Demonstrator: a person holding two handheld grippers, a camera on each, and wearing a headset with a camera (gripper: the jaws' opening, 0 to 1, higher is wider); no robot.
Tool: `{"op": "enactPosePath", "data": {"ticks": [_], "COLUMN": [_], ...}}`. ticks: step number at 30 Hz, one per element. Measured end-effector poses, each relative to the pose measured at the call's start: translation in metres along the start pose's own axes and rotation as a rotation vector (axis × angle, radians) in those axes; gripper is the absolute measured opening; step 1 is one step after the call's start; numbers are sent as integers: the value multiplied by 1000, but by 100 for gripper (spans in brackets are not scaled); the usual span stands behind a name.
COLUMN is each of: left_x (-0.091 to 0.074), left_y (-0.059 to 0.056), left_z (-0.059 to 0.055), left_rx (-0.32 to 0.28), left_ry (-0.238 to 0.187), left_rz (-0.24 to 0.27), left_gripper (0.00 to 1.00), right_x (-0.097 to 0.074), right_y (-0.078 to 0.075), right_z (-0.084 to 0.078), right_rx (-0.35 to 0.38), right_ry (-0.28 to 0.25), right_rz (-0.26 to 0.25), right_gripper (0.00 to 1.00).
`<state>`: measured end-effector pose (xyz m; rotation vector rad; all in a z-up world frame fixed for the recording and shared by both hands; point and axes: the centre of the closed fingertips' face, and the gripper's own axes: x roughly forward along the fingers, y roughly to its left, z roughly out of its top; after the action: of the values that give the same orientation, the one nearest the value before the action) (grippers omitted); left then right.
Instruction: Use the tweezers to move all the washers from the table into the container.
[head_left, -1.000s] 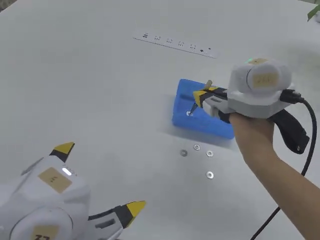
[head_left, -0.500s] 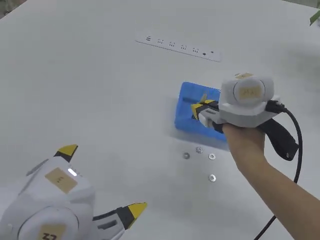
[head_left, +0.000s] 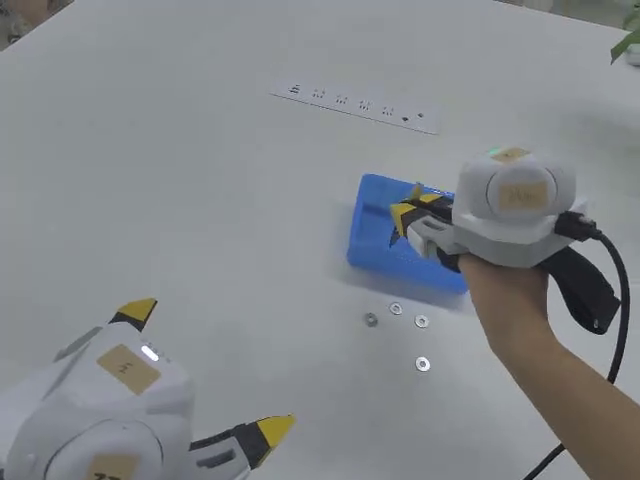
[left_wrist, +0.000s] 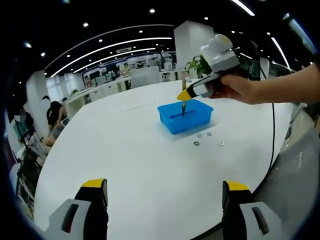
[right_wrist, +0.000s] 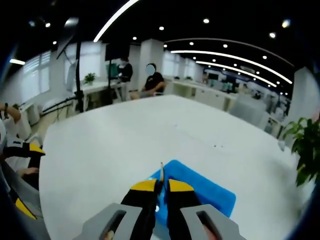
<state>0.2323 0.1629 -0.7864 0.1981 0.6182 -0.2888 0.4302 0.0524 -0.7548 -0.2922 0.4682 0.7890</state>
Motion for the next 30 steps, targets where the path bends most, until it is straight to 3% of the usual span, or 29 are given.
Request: {"op": "enactPosePath", "data": {"ticks": [8,12,16,18,19,20,26,30], "left_x": [-1,-1,-1,-3,-5,-7,-6,-10], "left_y": [1,2,2,0,1,1,1,-1], "left_z": [2,2,3,7,13,15,13,22], "left_rx": [12,12,19,19,20,14,-2,-26], "left_ry": [-8,-12,-14,-33,-70,-80,-74,-124], "left_rz": [11,11,12,6,13,9,-1,-19], "left_gripper": [97,97,97,97,97,97,97,98], "right_x": [-34,-48,-53,-53,-53,-52,-44,-36], "right_y": [7,14,23,25,27,28,40,43], "right_z": [30,30,20,10,6,1,-25,-38], "right_rx": [79,92,109,118,129,142,155,173], "right_ry": [-110,-127,-112,-94,-85,-76,-24,2], "right_rz": [7,18,47,56,64,70,99,106], "right_gripper": [3,3,3,3,3,3,3,3]}}
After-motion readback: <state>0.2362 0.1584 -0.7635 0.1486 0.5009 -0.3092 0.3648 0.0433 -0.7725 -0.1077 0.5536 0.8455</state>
